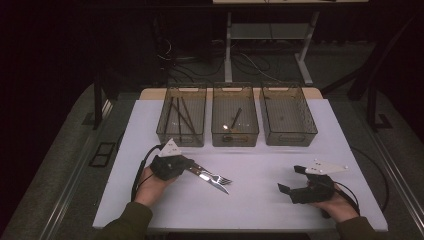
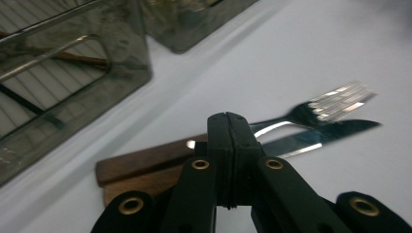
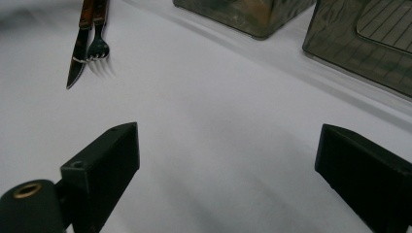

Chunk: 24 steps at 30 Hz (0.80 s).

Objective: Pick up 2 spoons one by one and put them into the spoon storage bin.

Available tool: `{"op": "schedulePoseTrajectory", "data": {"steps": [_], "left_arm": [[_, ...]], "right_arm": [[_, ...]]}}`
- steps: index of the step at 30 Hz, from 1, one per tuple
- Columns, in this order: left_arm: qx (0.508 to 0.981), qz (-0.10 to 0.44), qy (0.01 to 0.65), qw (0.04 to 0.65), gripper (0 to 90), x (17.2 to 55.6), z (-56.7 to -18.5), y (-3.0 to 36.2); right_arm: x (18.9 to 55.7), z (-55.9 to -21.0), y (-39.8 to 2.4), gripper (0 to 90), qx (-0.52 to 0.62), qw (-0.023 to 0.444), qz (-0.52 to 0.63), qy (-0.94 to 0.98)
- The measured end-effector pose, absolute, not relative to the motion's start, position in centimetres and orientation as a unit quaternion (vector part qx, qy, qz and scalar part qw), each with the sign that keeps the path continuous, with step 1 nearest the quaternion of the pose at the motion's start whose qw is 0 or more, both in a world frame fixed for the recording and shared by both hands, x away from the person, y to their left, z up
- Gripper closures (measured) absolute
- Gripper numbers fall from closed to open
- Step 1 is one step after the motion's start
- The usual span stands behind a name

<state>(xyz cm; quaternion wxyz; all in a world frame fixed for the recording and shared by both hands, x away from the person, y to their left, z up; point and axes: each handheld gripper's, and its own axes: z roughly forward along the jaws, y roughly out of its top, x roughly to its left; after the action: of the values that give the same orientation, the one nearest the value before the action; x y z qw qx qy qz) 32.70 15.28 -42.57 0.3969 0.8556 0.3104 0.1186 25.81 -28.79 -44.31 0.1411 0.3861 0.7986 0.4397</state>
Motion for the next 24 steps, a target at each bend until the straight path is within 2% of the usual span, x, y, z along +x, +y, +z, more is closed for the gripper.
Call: {"op": "schedulePoseTrajectory", "data": {"steps": [11, 24], "left_arm": [[0.861, 0.131, 0.335, 0.359, 89.5, 36.1, -43.6, 14.7], [0.871, 0.133, 0.336, 0.331, 89.5, 36.5, -44.3, 15.0]], "right_arm": [[25.8, -44.4, -28.7, 8.9, 0.385, 0.143, 0.435, 0.802], [25.8, -44.3, -28.6, 8.8, 0.383, 0.147, 0.432, 0.803]]}}
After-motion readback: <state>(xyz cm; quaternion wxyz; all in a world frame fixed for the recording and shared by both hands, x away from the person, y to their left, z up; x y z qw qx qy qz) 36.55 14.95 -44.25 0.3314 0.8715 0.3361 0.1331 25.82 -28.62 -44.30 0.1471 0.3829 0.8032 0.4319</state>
